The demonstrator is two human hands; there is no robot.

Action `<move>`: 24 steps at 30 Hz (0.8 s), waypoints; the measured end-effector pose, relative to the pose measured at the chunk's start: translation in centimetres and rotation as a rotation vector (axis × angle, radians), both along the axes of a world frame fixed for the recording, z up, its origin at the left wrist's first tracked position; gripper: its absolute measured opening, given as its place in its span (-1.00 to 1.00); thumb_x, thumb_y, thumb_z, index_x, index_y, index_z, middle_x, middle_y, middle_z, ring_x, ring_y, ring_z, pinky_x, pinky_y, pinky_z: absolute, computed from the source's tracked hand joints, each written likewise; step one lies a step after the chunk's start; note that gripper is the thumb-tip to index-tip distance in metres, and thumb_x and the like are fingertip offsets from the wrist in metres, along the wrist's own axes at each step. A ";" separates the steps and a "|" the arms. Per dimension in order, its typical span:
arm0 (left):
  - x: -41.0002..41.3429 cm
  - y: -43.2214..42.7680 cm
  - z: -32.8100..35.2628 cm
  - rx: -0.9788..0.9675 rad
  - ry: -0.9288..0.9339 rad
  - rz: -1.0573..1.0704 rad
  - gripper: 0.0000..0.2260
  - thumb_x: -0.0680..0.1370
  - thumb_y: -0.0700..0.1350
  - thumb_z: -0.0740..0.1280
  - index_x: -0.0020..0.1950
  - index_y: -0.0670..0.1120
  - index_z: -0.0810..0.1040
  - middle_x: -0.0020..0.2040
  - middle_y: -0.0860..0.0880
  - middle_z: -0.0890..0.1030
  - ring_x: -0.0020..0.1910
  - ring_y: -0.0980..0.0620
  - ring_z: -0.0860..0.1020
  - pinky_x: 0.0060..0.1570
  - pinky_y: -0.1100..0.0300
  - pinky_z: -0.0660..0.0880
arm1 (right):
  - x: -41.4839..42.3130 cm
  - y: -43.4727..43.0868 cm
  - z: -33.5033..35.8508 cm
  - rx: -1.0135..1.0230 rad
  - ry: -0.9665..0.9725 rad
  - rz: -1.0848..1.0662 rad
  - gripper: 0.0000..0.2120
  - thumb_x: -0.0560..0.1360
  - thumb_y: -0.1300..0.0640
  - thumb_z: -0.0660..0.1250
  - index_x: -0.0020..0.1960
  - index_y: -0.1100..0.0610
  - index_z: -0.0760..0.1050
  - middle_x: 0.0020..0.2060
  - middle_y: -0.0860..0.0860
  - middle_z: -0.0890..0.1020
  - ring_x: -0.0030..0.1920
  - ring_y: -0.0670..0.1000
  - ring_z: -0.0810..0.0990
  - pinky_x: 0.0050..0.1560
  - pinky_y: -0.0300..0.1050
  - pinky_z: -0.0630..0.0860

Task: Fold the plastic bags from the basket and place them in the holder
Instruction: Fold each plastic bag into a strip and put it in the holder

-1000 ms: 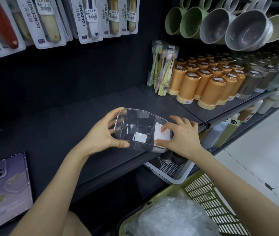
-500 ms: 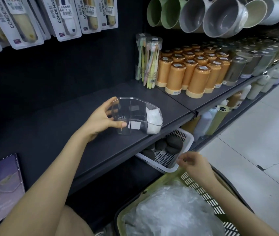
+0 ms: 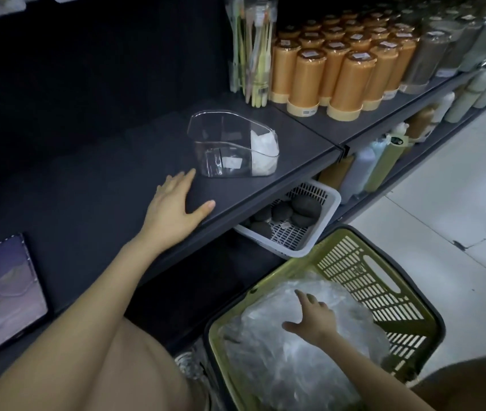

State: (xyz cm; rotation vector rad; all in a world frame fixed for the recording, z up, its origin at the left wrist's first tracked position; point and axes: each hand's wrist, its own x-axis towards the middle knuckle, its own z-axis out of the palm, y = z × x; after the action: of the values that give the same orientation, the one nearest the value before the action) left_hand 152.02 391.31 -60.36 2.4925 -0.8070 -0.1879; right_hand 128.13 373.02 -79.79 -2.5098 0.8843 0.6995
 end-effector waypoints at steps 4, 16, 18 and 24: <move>-1.9 1.5 -1.5 0.205 -0.116 -0.039 -0.41 0.61 0.29 -0.05 0.57 0.06 0.10 0.59 -0.08 0.01 0.57 -0.08 -0.09 0.51 -0.02 -0.22 | 1.6 -0.2 -1.7 -0.183 0.009 0.049 -0.25 0.49 -0.27 0.27 0.55 -0.06 0.03 0.53 0.09 0.13 0.47 0.21 0.19 0.39 0.09 0.23; -3.0 1.3 -0.6 -0.067 -0.126 0.050 -0.61 0.60 0.09 0.24 0.38 -0.03 0.48 0.48 -0.06 0.34 0.51 -0.07 0.19 0.48 0.08 0.05 | 1.5 -3.0 12.8 0.139 -0.367 0.145 -0.74 0.41 -0.01 0.49 -0.33 -0.01 0.45 -0.39 -0.13 0.49 -0.32 -0.11 0.47 -0.22 -0.19 0.36; -5.0 1.4 0.6 -0.307 -0.138 0.060 -0.65 0.52 0.14 0.29 0.15 -0.05 0.64 0.25 0.02 0.56 0.31 -0.02 0.44 0.30 0.21 0.27 | 1.2 -3.4 16.4 0.184 -0.515 0.132 -0.65 0.37 -0.01 0.52 -0.40 0.00 0.38 -0.46 -0.12 0.43 -0.41 -0.15 0.39 -0.30 -0.21 0.31; -13.7 0.5 3.1 -0.323 0.109 -0.208 -0.57 0.39 0.36 0.28 0.07 0.12 0.62 0.00 0.23 0.57 0.04 0.27 0.52 0.06 0.33 0.42 | 1.3 -2.5 22.2 0.146 -0.665 0.163 -0.65 0.38 -0.10 0.48 -0.40 0.05 0.42 -0.51 -0.11 0.39 -0.45 -0.13 0.33 -0.35 -0.18 0.30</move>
State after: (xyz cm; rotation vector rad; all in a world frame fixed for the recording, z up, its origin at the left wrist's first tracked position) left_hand 138.34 391.81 -57.21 2.0788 -0.9676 -0.2422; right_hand 129.45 370.48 -57.55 -2.4417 0.3755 -0.0500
